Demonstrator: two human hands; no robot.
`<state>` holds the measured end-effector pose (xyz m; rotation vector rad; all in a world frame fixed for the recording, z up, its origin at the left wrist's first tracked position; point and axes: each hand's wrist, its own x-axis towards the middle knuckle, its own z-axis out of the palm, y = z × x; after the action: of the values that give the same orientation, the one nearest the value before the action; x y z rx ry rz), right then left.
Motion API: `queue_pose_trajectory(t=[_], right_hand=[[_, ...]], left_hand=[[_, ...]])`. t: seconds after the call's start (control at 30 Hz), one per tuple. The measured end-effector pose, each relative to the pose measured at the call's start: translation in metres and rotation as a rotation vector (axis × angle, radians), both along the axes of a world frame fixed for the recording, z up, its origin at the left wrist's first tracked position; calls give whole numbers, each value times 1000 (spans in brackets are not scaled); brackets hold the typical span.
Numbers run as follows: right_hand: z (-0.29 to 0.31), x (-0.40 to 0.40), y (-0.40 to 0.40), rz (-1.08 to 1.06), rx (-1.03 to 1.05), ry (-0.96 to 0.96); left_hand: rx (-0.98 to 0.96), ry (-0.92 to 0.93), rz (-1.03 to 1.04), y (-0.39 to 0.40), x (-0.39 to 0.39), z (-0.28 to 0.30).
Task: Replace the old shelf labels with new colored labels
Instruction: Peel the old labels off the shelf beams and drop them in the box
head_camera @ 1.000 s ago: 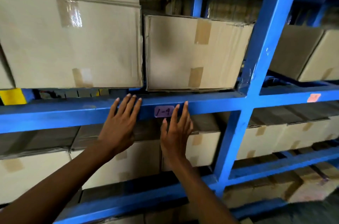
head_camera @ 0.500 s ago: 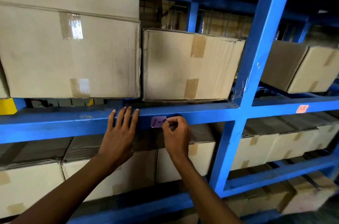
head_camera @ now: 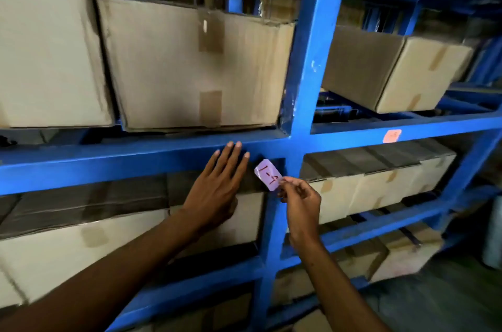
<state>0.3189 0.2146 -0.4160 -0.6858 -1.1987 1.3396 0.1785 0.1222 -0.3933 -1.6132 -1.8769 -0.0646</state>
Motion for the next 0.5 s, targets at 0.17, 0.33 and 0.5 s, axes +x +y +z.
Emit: queue_pose_trajectory(t=[0.17,0.33,0.5], right_hand=[[-58,69,72,-30,-147,-117],[-136,103,109,13,-316,-349],[-239,124,101,203,-520,-625]], left_hand=[[-82,171,-25,76,50,-36],[-181,147,122,99,68,-88],[-299,87,216,101,87,-137]])
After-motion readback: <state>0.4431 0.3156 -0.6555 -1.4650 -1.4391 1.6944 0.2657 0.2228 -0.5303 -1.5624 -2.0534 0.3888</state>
